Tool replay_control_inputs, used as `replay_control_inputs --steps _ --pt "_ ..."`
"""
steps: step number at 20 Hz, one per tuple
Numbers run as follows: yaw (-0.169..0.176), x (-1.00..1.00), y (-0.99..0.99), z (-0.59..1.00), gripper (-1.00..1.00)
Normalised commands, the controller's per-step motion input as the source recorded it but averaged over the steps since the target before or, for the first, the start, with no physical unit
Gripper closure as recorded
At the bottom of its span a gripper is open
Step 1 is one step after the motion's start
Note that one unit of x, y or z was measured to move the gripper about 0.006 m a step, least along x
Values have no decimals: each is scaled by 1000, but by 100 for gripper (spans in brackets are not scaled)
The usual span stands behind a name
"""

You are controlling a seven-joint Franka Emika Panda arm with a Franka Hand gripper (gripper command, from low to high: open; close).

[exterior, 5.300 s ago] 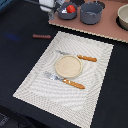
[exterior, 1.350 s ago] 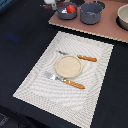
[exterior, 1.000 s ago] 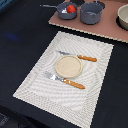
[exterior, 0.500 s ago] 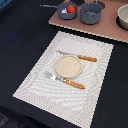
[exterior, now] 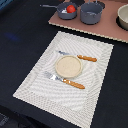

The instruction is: Place the fish, sausage, and tomato into the frying pan.

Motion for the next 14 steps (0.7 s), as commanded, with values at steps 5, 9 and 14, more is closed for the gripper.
replay_control_inputs --steps 5,9,14 --pt "0 467 15 280 100" --pt "0 160 -24 0 -100" --pt "0 33 0 0 -100"
